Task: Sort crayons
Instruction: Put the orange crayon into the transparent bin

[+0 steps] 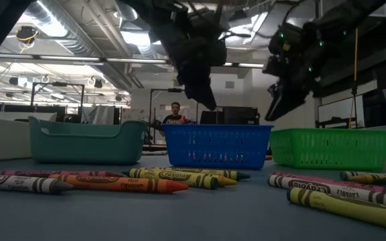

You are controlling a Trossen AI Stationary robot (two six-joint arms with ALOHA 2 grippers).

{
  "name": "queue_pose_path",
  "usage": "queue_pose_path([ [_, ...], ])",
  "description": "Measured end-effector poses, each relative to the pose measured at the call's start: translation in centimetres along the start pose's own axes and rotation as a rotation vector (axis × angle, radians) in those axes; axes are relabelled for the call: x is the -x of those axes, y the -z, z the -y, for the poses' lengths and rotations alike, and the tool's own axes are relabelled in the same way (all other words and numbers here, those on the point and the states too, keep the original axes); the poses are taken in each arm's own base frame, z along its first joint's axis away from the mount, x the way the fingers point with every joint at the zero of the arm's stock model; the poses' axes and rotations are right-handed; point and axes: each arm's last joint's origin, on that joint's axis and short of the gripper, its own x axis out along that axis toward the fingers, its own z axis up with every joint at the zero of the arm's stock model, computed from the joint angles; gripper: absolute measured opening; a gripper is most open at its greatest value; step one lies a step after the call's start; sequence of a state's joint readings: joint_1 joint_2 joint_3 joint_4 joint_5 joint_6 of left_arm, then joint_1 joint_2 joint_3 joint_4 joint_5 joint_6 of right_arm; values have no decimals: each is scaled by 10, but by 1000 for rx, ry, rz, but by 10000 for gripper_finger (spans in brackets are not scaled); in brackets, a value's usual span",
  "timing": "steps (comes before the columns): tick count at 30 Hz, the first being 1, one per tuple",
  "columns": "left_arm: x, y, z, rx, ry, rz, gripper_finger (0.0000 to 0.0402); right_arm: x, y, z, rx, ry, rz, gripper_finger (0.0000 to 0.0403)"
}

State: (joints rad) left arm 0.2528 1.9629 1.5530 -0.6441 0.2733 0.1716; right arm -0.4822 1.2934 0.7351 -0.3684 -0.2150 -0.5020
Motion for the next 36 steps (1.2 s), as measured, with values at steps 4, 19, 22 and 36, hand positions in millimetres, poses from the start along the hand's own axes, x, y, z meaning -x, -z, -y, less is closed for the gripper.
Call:
queue_pose_path([
  [4, 4, 3, -19, -3, -26, 22, 70, -9, 13, 0, 1, 19, 38, 120],
  [19, 18, 9, -61, 31, -98, 84, 70, -37, 25, 0, 36, -8, 82, 120],
  [22, 18, 9, -62, 33, -101, 84, 70, -48, 30, 0, 41, -31, 51, 120],
  [36, 18, 9, -62, 34, -100, 83, 70, -73, 44, 0, 23, -49, -64, 120],
])
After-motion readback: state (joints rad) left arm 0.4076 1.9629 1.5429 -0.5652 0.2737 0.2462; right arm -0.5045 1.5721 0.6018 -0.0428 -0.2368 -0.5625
